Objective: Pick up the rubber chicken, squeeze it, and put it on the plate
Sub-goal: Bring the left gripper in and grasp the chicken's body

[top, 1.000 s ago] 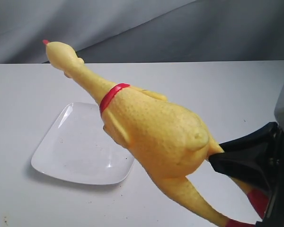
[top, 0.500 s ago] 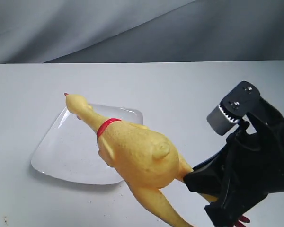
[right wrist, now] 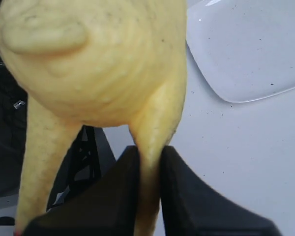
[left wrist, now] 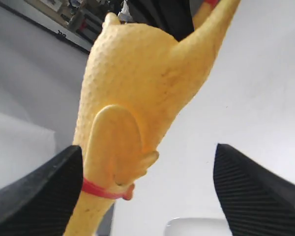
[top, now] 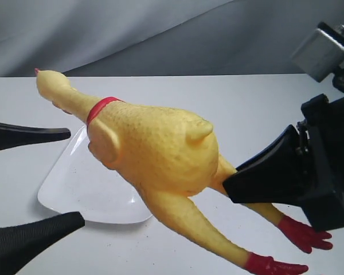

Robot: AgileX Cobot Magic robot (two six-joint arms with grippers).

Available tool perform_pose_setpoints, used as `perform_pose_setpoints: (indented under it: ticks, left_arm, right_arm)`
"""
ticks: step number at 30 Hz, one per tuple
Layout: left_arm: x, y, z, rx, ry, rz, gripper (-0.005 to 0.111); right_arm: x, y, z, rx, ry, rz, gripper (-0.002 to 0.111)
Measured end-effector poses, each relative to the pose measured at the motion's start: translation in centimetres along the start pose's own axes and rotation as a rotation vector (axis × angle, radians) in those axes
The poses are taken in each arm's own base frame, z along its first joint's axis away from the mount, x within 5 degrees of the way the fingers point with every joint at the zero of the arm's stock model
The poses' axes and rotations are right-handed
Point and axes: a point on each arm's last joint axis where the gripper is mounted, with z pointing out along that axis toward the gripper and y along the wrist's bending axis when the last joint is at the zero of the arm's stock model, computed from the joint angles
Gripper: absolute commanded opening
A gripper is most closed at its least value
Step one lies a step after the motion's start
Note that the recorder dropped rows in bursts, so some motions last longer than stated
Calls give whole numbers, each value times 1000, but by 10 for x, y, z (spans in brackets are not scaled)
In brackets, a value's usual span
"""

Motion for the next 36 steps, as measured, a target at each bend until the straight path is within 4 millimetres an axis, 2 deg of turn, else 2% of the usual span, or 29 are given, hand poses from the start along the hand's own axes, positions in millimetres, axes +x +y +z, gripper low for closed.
perform_pose_setpoints:
  ticks: [6, 9, 17, 23, 31, 33, 36]
  left_arm:
    - [0, 1, 3, -35, 42, 217, 70]
    - [-3, 0, 4, -31, 22, 261, 70]
    - [-2, 6, 13, -22, 25, 306, 70]
    - [-3, 18, 24, -46, -6, 301, 70]
    - [5, 16, 40, -3, -18, 302, 70]
    - [4, 16, 41, -3, -32, 297, 65]
    - [3, 16, 42, -7, -60, 279, 41]
  right_arm:
    - [0, 0, 0, 0, 0, -4, 0]
    - [0, 0, 0, 0, -3, -3, 0]
    - [-1, 1, 0, -14, -16, 5, 0]
    - [-1, 1, 0, -14, -16, 3, 0]
    - [-2, 1, 0, -15, -17, 0, 0]
    - [-2, 1, 0, -15, -17, 0, 0]
    - [-1, 1, 0, -14, -16, -5, 0]
